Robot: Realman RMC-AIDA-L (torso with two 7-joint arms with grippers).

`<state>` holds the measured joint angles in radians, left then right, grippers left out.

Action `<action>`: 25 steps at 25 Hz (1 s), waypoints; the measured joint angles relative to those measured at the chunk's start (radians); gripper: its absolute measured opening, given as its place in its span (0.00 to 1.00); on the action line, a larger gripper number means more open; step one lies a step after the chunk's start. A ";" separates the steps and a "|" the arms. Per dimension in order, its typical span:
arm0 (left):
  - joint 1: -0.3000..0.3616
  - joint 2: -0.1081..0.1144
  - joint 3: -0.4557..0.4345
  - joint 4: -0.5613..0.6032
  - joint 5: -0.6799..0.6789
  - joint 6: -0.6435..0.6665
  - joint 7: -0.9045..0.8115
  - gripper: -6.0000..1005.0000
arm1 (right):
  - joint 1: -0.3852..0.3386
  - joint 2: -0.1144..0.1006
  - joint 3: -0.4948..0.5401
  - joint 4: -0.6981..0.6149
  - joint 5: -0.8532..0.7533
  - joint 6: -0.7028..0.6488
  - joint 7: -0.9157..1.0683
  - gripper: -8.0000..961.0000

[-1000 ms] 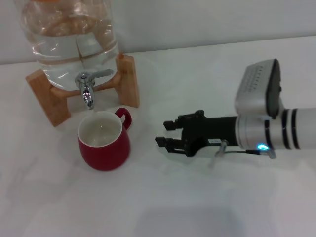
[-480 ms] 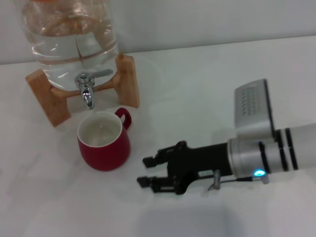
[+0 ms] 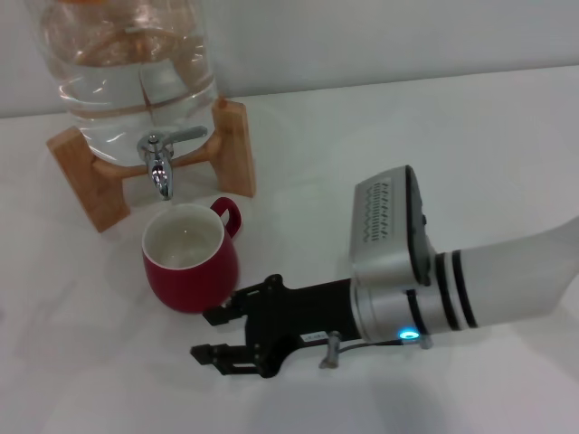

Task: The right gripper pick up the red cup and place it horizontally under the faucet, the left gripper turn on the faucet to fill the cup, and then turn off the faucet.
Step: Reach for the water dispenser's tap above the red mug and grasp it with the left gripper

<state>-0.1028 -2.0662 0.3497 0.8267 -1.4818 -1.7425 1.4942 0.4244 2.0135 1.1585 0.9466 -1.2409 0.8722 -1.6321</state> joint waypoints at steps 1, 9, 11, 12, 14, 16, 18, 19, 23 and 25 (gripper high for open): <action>0.000 0.000 0.000 0.000 0.000 0.000 0.000 0.89 | 0.005 0.000 -0.017 0.001 0.025 -0.022 -0.008 0.48; 0.005 -0.001 0.000 0.000 -0.005 0.000 0.000 0.89 | 0.044 0.006 -0.141 0.001 0.178 -0.103 -0.054 0.48; 0.007 -0.001 0.000 0.001 -0.009 0.000 0.000 0.89 | 0.060 0.009 -0.169 0.001 0.198 -0.115 -0.055 0.48; 0.007 -0.001 0.000 0.002 -0.011 0.000 0.001 0.89 | 0.065 0.012 -0.181 0.001 0.207 -0.124 -0.057 0.48; 0.009 -0.002 0.000 0.002 -0.012 0.000 0.001 0.89 | 0.072 0.015 -0.204 0.002 0.222 -0.153 -0.067 0.48; 0.009 -0.002 0.000 0.003 -0.012 0.000 0.001 0.89 | 0.076 0.015 -0.216 0.003 0.237 -0.188 -0.075 0.48; 0.009 -0.002 0.000 0.005 -0.012 0.000 0.001 0.89 | 0.080 0.015 -0.215 -0.001 0.248 -0.221 -0.077 0.48; 0.009 -0.002 0.000 0.005 -0.013 0.000 0.001 0.89 | 0.080 0.014 -0.213 -0.002 0.249 -0.226 -0.078 0.48; 0.011 -0.002 0.000 0.006 -0.013 0.000 0.001 0.89 | 0.080 0.014 -0.208 -0.006 0.260 -0.279 -0.080 0.48; 0.011 -0.002 0.000 0.006 -0.013 0.000 0.002 0.89 | 0.079 0.014 -0.209 -0.008 0.265 -0.292 -0.085 0.48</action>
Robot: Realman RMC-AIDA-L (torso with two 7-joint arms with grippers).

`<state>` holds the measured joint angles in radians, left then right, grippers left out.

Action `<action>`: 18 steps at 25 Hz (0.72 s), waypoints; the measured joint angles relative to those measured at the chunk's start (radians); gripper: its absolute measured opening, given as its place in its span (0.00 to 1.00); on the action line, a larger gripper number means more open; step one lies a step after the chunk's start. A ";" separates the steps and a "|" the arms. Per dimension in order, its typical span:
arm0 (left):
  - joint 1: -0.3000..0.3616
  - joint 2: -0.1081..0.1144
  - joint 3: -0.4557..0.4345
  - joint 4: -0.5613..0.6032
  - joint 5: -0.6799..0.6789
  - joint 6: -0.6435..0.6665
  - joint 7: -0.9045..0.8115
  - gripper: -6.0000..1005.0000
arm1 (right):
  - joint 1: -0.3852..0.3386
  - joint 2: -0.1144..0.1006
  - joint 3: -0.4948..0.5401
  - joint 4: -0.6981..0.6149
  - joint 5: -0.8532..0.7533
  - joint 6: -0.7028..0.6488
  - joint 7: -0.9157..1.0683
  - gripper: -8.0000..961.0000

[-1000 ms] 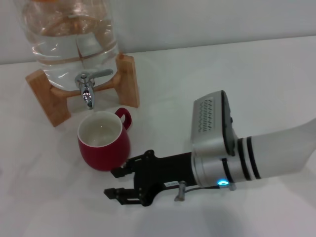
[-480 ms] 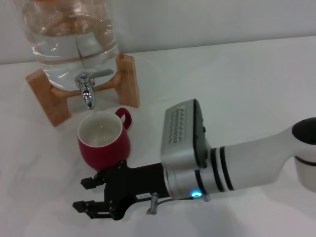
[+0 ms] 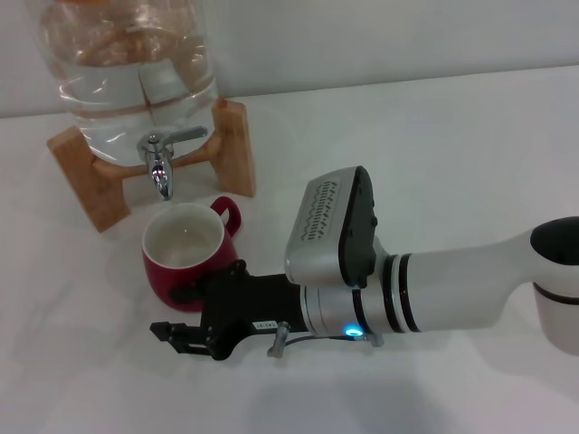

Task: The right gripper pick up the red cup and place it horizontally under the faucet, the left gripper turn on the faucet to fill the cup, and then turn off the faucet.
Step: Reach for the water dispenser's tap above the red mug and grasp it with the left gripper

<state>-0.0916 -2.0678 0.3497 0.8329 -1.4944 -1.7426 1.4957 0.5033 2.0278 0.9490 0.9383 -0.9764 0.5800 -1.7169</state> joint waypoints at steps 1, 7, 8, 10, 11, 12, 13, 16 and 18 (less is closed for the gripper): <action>0.000 0.000 0.000 0.000 0.000 0.000 0.000 0.89 | -0.001 0.000 -0.001 -0.001 0.007 -0.003 -0.004 0.48; -0.002 0.000 -0.013 0.000 0.001 -0.001 0.000 0.89 | -0.002 0.000 -0.007 -0.002 0.041 -0.003 -0.032 0.48; -0.002 0.000 -0.018 0.000 0.003 -0.002 0.000 0.89 | -0.001 0.000 -0.008 -0.002 0.044 -0.003 -0.033 0.48; -0.002 0.000 -0.023 0.000 0.006 -0.003 0.000 0.89 | -0.001 0.000 -0.008 -0.003 0.050 -0.003 -0.039 0.48; -0.002 0.000 -0.023 0.000 0.006 -0.004 0.000 0.89 | 0.000 0.000 -0.008 -0.003 0.052 -0.004 -0.043 0.48; -0.002 0.000 -0.023 0.000 0.006 -0.004 0.000 0.89 | 0.000 0.000 -0.009 -0.003 0.054 -0.005 -0.049 0.48; -0.002 -0.001 -0.023 0.000 0.006 -0.004 0.000 0.89 | 0.000 0.000 -0.009 -0.003 0.056 -0.006 -0.053 0.48; -0.001 -0.002 -0.023 0.000 0.006 -0.005 0.000 0.89 | 0.002 0.000 -0.012 -0.003 0.061 -0.011 -0.058 0.48; -0.001 -0.002 -0.023 -0.001 0.006 -0.006 0.000 0.89 | 0.002 0.000 -0.010 -0.003 0.061 -0.012 -0.058 0.48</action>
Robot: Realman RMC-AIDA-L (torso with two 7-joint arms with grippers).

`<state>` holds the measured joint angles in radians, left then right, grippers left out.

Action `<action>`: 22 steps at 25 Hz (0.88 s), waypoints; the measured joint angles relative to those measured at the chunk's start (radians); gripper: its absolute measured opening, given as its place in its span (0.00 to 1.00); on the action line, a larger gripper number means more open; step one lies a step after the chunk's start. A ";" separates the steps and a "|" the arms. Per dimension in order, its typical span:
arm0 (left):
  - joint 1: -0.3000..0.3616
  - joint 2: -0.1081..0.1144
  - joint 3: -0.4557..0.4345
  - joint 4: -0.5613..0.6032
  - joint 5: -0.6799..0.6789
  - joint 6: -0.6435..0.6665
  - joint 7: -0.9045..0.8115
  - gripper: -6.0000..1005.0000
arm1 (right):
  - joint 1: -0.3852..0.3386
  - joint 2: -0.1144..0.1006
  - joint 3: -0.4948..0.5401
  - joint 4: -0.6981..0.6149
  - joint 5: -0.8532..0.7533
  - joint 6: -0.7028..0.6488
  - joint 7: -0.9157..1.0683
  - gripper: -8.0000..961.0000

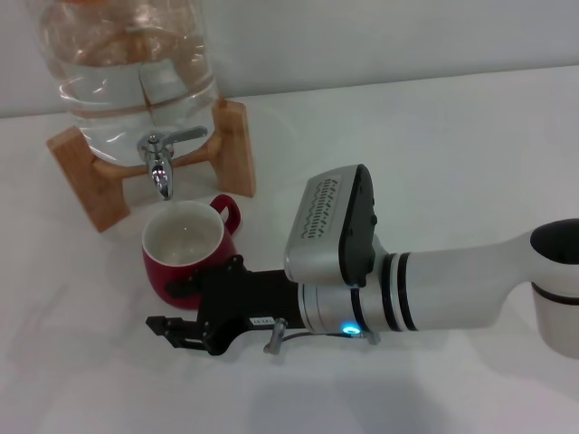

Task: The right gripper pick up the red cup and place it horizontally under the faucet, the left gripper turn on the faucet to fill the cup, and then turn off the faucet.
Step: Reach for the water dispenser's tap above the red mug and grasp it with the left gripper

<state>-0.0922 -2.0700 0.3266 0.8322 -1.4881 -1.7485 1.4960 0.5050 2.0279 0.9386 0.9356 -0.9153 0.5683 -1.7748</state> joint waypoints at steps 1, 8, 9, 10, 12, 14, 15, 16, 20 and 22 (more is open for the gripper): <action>0.000 0.000 0.000 0.000 0.000 0.000 0.000 0.89 | 0.000 0.000 0.001 0.000 0.000 0.000 0.000 0.48; -0.008 -0.001 0.001 -0.002 -0.001 -0.002 0.003 0.89 | 0.000 0.000 0.002 0.000 0.018 -0.001 -0.022 0.48; -0.009 -0.001 0.001 -0.003 0.000 -0.002 0.003 0.89 | 0.000 0.000 0.000 0.000 0.033 -0.001 -0.035 0.48; -0.009 -0.001 0.002 -0.003 0.000 -0.002 0.003 0.89 | 0.000 0.000 -0.001 0.000 0.048 -0.001 -0.051 0.48; -0.009 -0.001 0.001 -0.004 0.000 -0.002 0.003 0.89 | 0.000 0.000 -0.004 -0.001 0.077 -0.001 -0.086 0.48; -0.007 -0.002 0.001 -0.005 0.000 -0.002 0.003 0.89 | 0.004 0.000 -0.014 -0.001 0.105 -0.001 -0.114 0.48; -0.006 -0.002 0.001 -0.005 0.000 -0.002 0.003 0.89 | 0.007 0.000 -0.019 -0.001 0.113 -0.001 -0.120 0.48; -0.005 -0.002 0.001 -0.005 0.000 -0.002 0.003 0.89 | 0.015 0.000 -0.025 -0.003 0.117 0.000 -0.123 0.48; 0.008 -0.002 0.000 -0.001 -0.001 -0.003 0.003 0.89 | 0.026 -0.009 -0.027 -0.010 0.117 0.009 -0.108 0.48; 0.012 0.000 0.000 -0.001 -0.003 -0.003 0.003 0.89 | 0.019 -0.014 -0.019 -0.010 0.113 0.013 -0.097 0.48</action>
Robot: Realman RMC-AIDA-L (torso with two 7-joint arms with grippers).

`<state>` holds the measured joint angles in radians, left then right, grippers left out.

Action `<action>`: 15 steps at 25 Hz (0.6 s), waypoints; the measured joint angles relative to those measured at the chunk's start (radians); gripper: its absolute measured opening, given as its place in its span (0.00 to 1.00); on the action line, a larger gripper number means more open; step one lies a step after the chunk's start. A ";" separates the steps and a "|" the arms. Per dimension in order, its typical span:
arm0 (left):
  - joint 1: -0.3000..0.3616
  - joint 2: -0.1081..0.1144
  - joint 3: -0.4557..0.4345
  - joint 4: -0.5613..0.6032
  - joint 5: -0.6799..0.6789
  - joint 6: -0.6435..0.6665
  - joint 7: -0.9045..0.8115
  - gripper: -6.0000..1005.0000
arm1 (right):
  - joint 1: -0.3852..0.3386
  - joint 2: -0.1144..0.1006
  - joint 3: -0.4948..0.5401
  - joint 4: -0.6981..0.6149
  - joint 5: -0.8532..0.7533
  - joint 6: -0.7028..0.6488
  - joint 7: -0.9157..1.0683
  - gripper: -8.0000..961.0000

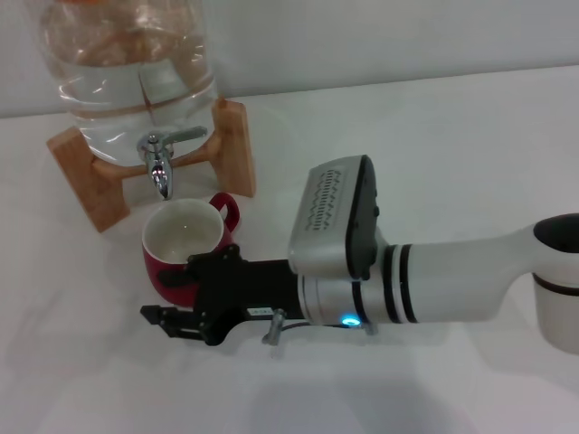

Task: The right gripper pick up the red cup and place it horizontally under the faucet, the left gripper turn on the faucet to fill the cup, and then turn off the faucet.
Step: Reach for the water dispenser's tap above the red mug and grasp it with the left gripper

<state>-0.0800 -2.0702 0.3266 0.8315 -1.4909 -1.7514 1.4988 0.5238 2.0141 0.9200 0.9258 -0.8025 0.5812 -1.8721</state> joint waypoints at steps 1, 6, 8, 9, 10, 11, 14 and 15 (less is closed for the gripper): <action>0.000 0.001 0.000 0.000 0.000 0.000 0.000 0.89 | -0.003 -0.002 0.003 0.000 -0.002 0.002 0.003 0.48; -0.008 0.003 0.000 0.001 0.000 0.000 0.000 0.89 | -0.016 -0.017 0.015 -0.007 -0.007 0.018 0.005 0.48; -0.009 0.003 0.000 0.001 0.001 0.000 0.000 0.89 | -0.016 -0.027 0.015 -0.011 -0.007 0.022 0.008 0.48; -0.009 0.003 0.000 0.001 0.001 0.000 0.000 0.89 | -0.016 -0.033 0.015 -0.014 -0.008 0.025 0.011 0.48; -0.009 0.004 0.000 0.001 0.001 0.000 0.000 0.89 | -0.016 -0.035 0.017 -0.018 -0.008 0.028 0.013 0.48; -0.009 0.004 0.000 0.001 0.000 0.000 0.000 0.89 | -0.016 -0.036 0.020 -0.024 -0.008 0.032 0.015 0.48; -0.009 0.004 0.000 0.001 0.000 0.000 0.000 0.89 | -0.015 -0.032 0.043 -0.051 -0.010 0.061 0.017 0.48; -0.010 0.004 0.000 0.002 0.000 0.000 0.000 0.89 | -0.014 -0.028 0.052 -0.061 -0.014 0.071 0.017 0.48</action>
<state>-0.0902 -2.0662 0.3267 0.8330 -1.4909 -1.7519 1.4985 0.5093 1.9858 0.9715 0.8653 -0.8163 0.6524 -1.8552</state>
